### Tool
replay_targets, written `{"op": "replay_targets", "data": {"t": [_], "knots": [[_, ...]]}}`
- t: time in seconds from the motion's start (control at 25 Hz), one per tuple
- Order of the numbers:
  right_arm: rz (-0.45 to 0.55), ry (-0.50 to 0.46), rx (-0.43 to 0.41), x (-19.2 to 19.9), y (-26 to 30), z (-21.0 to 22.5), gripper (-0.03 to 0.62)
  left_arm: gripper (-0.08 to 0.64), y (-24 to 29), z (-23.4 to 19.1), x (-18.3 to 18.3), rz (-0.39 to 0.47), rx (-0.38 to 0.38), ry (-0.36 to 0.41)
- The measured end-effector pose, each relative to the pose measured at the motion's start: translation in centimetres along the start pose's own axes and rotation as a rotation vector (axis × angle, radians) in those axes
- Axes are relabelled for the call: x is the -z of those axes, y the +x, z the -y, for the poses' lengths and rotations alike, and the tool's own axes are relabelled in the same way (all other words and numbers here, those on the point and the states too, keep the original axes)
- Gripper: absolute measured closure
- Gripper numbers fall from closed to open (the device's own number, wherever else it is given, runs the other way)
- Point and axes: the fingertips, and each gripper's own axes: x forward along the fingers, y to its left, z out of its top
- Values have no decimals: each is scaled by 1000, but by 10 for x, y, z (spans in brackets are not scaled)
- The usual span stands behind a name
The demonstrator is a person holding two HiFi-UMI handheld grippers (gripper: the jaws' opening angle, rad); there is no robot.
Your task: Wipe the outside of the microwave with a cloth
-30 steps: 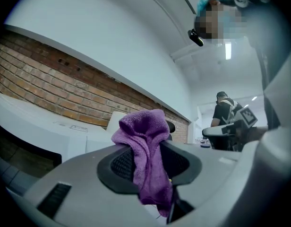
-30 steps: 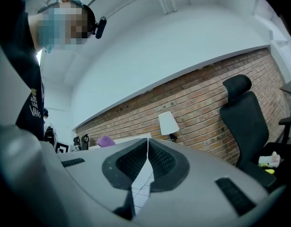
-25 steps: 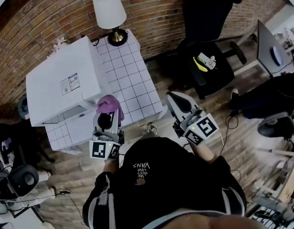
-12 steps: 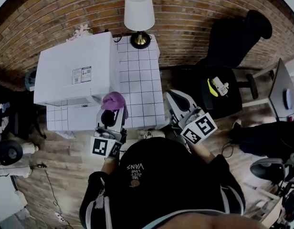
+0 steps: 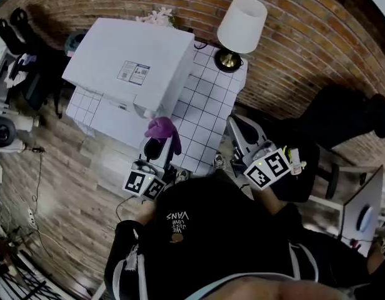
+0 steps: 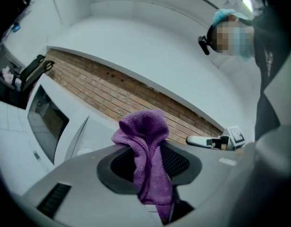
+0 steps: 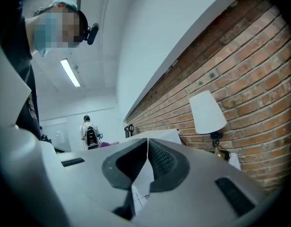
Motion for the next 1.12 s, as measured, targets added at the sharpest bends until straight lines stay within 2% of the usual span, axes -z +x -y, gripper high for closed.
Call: {"op": "replay_targets", "data": {"t": [0.12,0.24,0.44,0.56,0.64,0.8,1.12], "knots": [[-29,3,-73,-4,6,13,588,419,5,-1,20,12,-78,-153],[-50,13,-129,-6,7,23,588,419,12,5,31,64,-116,-275],[-73,24,-207,-7,7,32,588,420,18,-6,35,234,-217,-493],[-82,32,-240,-8,5,35,588,420,21,-13,38,342,-282,-663],[-88,37,-258,-7,3,38,588,420,26,-14,41,391,-287,-752],[-89,40,-274,-8,0,44,588,420,37,-21,43,442,-280,-814],[-92,46,-255,-10,-4,67,589,420,63,-42,42,466,-269,-830]]}}
